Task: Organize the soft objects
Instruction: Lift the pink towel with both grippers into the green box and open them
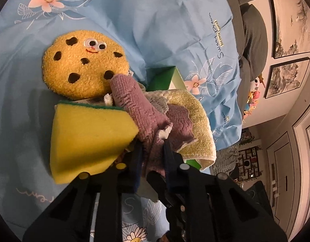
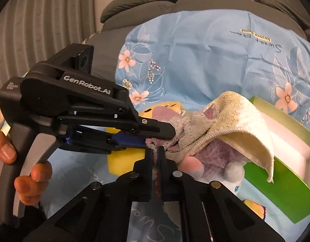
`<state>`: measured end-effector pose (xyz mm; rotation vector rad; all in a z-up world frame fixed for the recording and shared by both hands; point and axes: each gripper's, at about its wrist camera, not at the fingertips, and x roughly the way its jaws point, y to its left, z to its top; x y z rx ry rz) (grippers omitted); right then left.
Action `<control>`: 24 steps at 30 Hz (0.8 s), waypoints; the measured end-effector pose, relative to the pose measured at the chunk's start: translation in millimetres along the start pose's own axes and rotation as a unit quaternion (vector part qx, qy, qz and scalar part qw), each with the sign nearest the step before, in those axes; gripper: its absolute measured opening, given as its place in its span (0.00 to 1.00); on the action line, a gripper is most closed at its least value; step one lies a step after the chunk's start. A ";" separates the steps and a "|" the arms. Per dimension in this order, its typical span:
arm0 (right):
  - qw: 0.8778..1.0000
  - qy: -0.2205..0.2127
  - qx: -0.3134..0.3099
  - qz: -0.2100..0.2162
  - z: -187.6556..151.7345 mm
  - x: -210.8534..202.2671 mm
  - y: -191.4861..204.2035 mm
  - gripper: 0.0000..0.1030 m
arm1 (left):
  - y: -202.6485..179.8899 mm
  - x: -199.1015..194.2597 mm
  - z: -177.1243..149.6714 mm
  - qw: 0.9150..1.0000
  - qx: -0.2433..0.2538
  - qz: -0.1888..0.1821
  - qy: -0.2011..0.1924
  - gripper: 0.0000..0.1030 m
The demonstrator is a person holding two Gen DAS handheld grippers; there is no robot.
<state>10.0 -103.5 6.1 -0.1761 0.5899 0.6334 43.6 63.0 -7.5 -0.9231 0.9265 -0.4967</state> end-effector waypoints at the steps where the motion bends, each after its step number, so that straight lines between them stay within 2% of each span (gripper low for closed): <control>1: 1.000 -0.004 -0.001 0.002 0.2 -1.7 1.5 0.04 | -2.6 -3.0 -1.8 1.000 0.005 0.001 -0.005 0.14; 7: 0.999 -0.042 -0.004 0.017 3.9 -30.7 12.7 0.03 | -39.9 -35.2 -16.8 0.997 0.062 -0.032 -0.033 0.11; 13: 0.994 -0.106 -0.011 0.024 28.1 -70.2 15.0 0.03 | -93.5 -54.6 -12.8 0.990 0.118 -0.052 -0.060 0.11; 19: 0.987 -0.157 -0.011 0.014 66.5 -98.7 -2.2 0.03 | -157.6 -51.8 1.7 0.981 0.173 -0.054 -0.074 0.11; 24: 0.983 -0.185 -0.010 -0.012 91.4 -126.2 -28.5 0.03 | -204.5 -19.8 19.7 0.976 0.202 -0.057 -0.058 0.11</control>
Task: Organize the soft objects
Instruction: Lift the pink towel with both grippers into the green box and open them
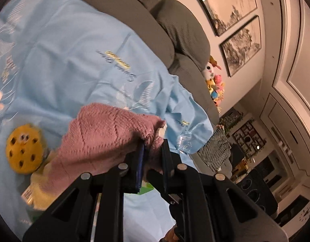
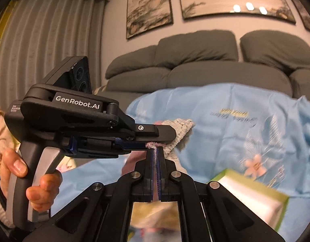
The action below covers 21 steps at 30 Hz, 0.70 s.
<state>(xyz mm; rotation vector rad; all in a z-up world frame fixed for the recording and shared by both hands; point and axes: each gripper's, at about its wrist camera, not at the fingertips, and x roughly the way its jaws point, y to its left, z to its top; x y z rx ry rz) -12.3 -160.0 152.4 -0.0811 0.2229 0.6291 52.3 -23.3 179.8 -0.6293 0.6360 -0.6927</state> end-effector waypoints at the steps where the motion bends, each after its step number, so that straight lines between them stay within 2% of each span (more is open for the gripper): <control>1: 1.000 -0.003 0.000 -0.005 2.4 -3.0 -4.9 0.03 | -4.0 6.3 2.4 1.000 0.006 0.001 0.003 0.11; 6: 0.999 -0.014 0.016 -0.042 9.6 -16.2 -42.9 0.03 | -23.9 58.6 16.3 0.999 0.016 -0.016 0.031 0.11; 12: 0.996 -0.023 0.033 -0.084 18.6 -22.5 -91.4 0.03 | -44.9 103.6 31.3 0.998 0.032 -0.025 0.048 0.12; 15: 0.994 -0.022 0.036 -0.102 21.4 -22.8 -112.0 0.03 | -46.1 126.1 31.5 0.998 0.041 -0.008 0.053 0.16; 16: 0.993 -0.017 0.039 -0.106 20.1 -20.8 -118.4 0.03 | -40.9 137.4 29.0 0.997 0.042 0.008 0.059 0.19; 17: 0.993 -0.009 0.043 -0.110 16.1 -17.9 -124.1 0.03 | -34.5 144.7 26.0 0.997 0.039 0.022 0.065 0.28; 18: 0.992 0.001 0.047 -0.115 11.4 -14.7 -129.2 0.03 | -26.1 153.3 22.0 0.996 0.034 0.039 0.075 0.46; 20: 0.990 0.034 0.060 -0.123 -4.7 -3.5 -141.4 0.03 | -3.9 167.7 12.1 0.993 0.016 0.072 0.094 0.66; 21: 0.988 0.052 0.070 -0.128 -13.2 2.4 -146.4 0.04 | 8.9 172.6 6.0 0.991 0.004 0.089 0.103 0.70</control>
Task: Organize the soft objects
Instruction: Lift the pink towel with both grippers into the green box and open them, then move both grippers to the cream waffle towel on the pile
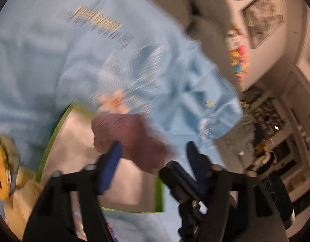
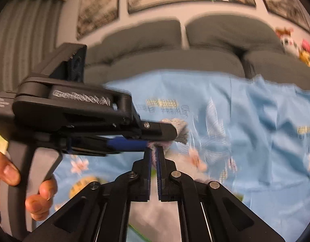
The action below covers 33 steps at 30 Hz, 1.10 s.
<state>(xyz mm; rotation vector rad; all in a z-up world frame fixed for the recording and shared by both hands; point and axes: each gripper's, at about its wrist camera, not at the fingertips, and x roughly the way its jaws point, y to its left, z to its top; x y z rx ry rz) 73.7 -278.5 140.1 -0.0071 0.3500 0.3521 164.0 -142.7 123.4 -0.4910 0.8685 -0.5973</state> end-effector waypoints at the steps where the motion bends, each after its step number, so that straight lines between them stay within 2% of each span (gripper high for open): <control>1: 1.000 0.022 0.011 -0.004 -9.3 8.7 -5.0 0.04 | 11.1 6.5 -4.5 1.000 -0.012 0.012 0.010 0.72; 2: 0.999 0.046 0.024 -0.007 -20.3 16.2 -9.8 0.04 | 18.8 9.5 -8.4 0.999 -0.021 0.021 0.017 0.76; 4: 0.995 0.084 0.047 -0.017 -40.2 27.3 -16.6 0.10 | 36.7 11.1 -18.4 0.998 -0.040 0.033 0.032 0.76; 5: 0.993 0.100 0.055 -0.028 -50.1 30.6 -18.1 0.21 | 41.8 7.8 -21.6 0.998 -0.046 0.034 0.032 0.77; 6: 0.991 0.114 0.059 -0.039 -59.3 33.0 -18.6 0.40 | 46.3 2.3 -25.1 0.998 -0.051 0.036 0.030 0.80; 7: 0.989 0.122 0.064 -0.047 -66.4 33.5 -18.7 0.51 | 49.9 -5.7 -28.3 0.998 -0.053 0.039 0.025 0.82; 8: 0.989 0.123 0.069 -0.051 -68.5 33.2 -20.0 0.67 | 52.2 -15.8 -31.2 0.998 -0.050 0.043 0.015 0.89; 9: 0.988 0.120 0.074 -0.056 -72.7 30.5 -20.2 0.73 | 54.7 -27.3 -34.8 0.998 -0.046 0.049 0.003 0.98; 13: 0.988 0.109 0.083 -0.067 -69.2 17.2 -14.3 0.74 | 63.7 -65.5 -48.8 0.997 -0.044 0.054 -0.035 0.99; 15: 0.989 0.095 0.085 -0.075 -65.8 9.2 -9.3 0.83 | 64.7 -80.5 -57.7 0.997 -0.036 0.058 -0.046 0.99; 17: 0.990 0.080 0.091 -0.078 -64.2 0.3 -3.9 0.87 | 62.2 -91.7 -66.7 0.996 -0.020 0.071 -0.054 0.99; 21: 0.990 0.067 0.100 -0.074 -65.4 -14.8 9.2 0.87 | 62.7 -107.1 -88.5 0.995 -0.002 0.075 -0.070 0.99; 27: 0.991 0.054 0.113 -0.055 -73.7 -35.2 29.6 0.87 | 94.0 -126.5 -119.9 0.992 -0.029 0.076 -0.096 0.99; 31: 0.992 0.043 0.113 -0.039 -74.6 -42.4 40.5 0.87 | 130.8 -140.0 -121.1 0.991 -0.078 0.068 -0.087 0.99; 33: 0.994 0.038 0.101 -0.032 -73.2 -43.4 46.5 0.87 | 142.5 -150.9 -121.9 0.989 -0.087 0.078 -0.089 0.99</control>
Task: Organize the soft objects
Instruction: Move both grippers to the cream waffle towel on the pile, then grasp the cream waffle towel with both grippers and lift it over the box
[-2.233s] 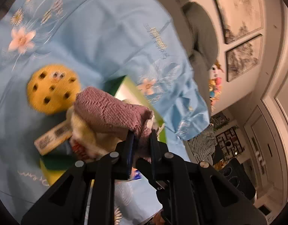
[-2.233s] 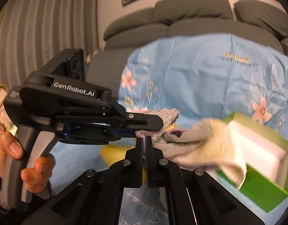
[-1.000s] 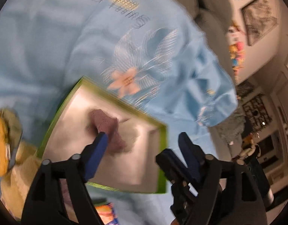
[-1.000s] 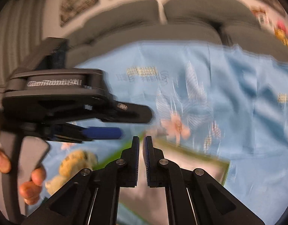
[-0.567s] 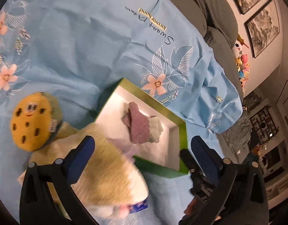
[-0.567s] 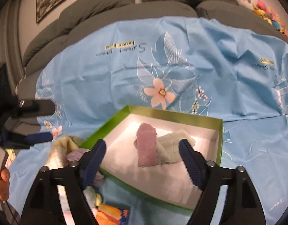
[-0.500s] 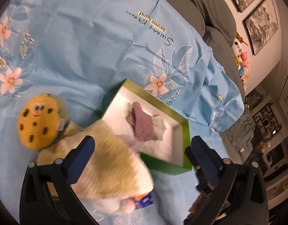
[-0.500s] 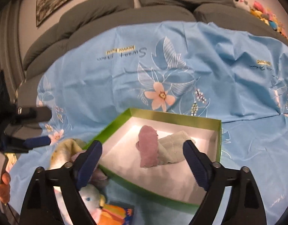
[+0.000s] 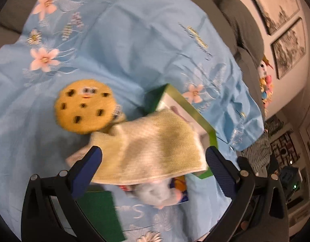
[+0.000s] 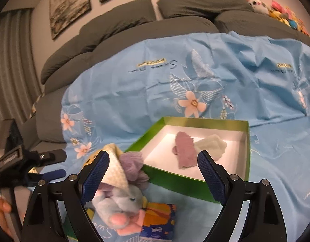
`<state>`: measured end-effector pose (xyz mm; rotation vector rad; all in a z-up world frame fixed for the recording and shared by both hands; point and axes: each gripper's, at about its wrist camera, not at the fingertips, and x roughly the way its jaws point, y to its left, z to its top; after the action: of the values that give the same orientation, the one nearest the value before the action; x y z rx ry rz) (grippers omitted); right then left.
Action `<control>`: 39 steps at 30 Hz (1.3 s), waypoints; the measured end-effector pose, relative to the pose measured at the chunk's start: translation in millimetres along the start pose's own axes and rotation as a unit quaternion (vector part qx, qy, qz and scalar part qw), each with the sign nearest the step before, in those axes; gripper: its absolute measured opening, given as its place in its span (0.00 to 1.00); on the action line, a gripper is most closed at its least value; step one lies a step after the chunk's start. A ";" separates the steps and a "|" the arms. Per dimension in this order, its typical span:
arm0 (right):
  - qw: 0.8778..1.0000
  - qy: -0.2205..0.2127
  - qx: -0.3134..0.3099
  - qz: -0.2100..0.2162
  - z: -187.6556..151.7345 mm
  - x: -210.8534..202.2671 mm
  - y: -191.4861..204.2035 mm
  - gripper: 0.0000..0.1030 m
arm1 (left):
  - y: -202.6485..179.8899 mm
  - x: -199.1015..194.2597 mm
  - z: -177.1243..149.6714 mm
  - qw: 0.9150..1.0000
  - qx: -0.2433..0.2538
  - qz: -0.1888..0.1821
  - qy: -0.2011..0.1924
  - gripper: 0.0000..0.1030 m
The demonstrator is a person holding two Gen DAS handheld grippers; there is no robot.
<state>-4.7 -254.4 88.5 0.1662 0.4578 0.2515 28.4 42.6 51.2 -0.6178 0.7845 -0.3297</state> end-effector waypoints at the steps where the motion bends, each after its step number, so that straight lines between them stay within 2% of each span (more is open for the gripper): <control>1: 1.000 -0.004 -0.006 0.003 0.1 -0.4 2.3 0.87 | 3.9 -3.1 0.5 1.000 0.000 0.007 -0.002 0.99; 3: 1.000 -0.006 -0.013 0.010 -0.9 0.1 6.7 0.87 | 13.7 -6.8 0.7 1.000 -0.007 0.016 0.003 0.99; 6: 0.999 -0.001 -0.016 0.027 -3.5 6.6 11.0 0.87 | 26.4 -1.0 -2.7 0.999 -0.027 0.000 0.040 0.99; 9: 0.999 0.016 -0.026 0.043 -8.8 15.8 17.9 0.87 | 32.9 9.6 -9.4 0.996 -0.039 0.004 0.081 0.99; 13: 0.997 0.029 -0.050 0.046 -17.7 23.1 29.6 0.87 | 37.4 16.5 -15.6 0.992 -0.065 -0.038 0.100 0.99; 16: 0.997 0.028 -0.051 0.056 -19.4 23.3 34.4 0.87 | 40.9 22.6 -18.0 0.990 -0.082 -0.040 0.112 0.99; 19: 0.997 0.026 -0.048 0.059 -20.8 23.5 36.0 0.87 | 48.0 31.6 -25.9 0.983 -0.112 -0.053 0.136 0.99; 23: 0.996 0.032 -0.052 0.058 -24.2 26.6 38.8 0.87 | 48.9 33.8 -27.5 0.984 -0.114 -0.034 0.135 0.99; 32: 0.994 0.036 -0.062 0.081 -28.1 34.3 49.9 0.86 | 62.2 42.7 -29.4 0.973 -0.172 -0.095 0.119 0.97; 33: 0.994 0.037 -0.063 0.085 -28.5 36.5 51.5 0.85 | 62.7 43.0 -29.5 0.973 -0.173 -0.096 0.118 0.95; 34: 0.993 0.038 -0.064 0.087 -29.1 38.6 53.1 0.83 | 63.8 42.2 -30.2 0.973 -0.175 -0.096 0.114 0.92; 36: 0.993 0.050 -0.062 0.092 -30.3 47.1 55.0 0.63 | 60.7 42.4 -29.8 0.973 -0.175 -0.099 0.112 0.84; 37: 0.992 0.058 -0.060 0.098 -31.0 51.4 55.6 0.58 | 60.9 41.5 -29.5 0.974 -0.174 -0.098 0.109 0.81; 39: 0.991 0.069 -0.055 0.104 -33.1 57.4 54.8 0.45 | 60.4 40.6 -28.4 0.976 -0.169 -0.092 0.103 0.65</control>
<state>18.9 -182.9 47.1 0.0888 0.5631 0.4949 37.7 58.3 -24.8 -0.9923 0.9959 -0.4396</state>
